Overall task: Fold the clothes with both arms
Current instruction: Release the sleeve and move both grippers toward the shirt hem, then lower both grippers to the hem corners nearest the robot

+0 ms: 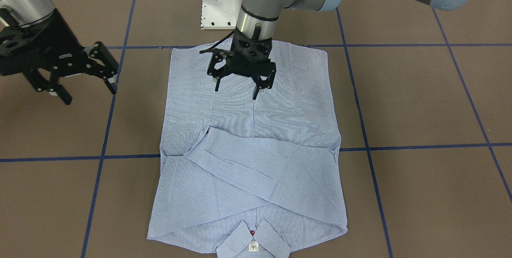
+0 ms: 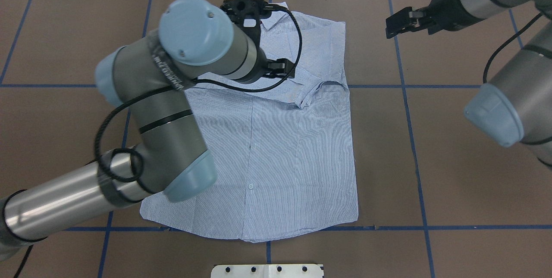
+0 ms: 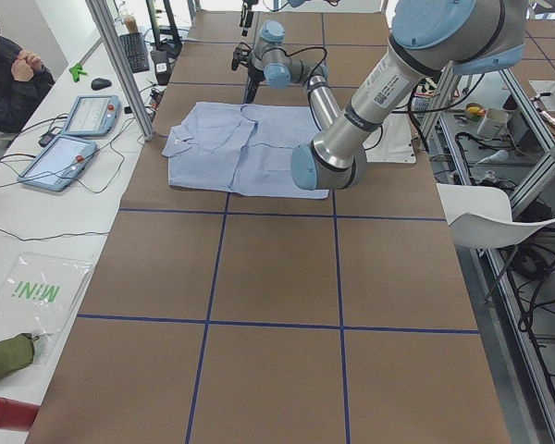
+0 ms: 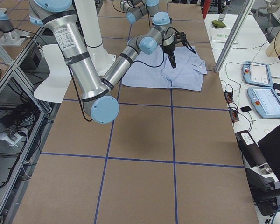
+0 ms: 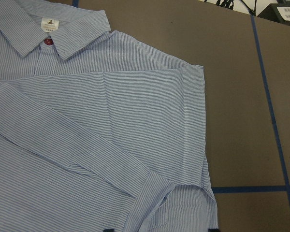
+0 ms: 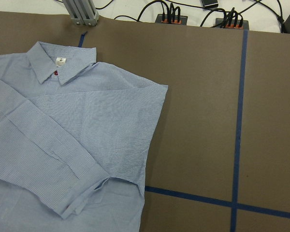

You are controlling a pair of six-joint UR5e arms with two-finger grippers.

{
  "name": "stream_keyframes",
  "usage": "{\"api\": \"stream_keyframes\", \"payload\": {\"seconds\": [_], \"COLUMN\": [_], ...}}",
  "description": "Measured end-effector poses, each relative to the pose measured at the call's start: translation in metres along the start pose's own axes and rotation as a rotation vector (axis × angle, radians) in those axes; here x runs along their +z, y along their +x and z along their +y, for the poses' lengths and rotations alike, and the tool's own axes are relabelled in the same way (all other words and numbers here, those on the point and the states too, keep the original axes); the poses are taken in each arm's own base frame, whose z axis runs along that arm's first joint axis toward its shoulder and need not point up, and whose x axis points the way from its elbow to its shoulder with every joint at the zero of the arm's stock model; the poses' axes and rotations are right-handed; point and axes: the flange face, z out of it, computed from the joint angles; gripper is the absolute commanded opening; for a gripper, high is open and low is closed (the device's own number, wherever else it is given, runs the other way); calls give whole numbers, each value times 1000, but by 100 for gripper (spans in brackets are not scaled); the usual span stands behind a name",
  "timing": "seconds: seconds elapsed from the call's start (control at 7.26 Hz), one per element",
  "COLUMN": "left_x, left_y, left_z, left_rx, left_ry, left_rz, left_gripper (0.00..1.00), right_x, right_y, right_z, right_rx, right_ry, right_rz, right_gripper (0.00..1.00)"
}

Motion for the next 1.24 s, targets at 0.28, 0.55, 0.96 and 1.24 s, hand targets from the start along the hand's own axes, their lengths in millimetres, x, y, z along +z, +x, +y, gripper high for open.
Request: {"api": "stream_keyframes", "payload": {"seconds": [0.28, 0.55, 0.96, 1.24], "left_x": [-61, -105, -115, -83], "left_y": [-60, -116, -166, -166], "left_z": [45, 85, 158, 216], "left_rx": [58, 51, -55, -146], "left_ry": [-15, -26, -57, -93], "left_rz": [26, 19, 32, 5], "left_gripper": [100, 100, 100, 100], "right_x": [7, 12, 13, 14], "right_y": [-38, -54, -66, -72], "right_z": [77, 177, 265, 277], "right_rx": [67, 109, 123, 119], "right_ry": [4, 10, 32, 42], "right_rz": [-2, 35, 61, 57], "right_gripper": [100, 100, 100, 100]}}
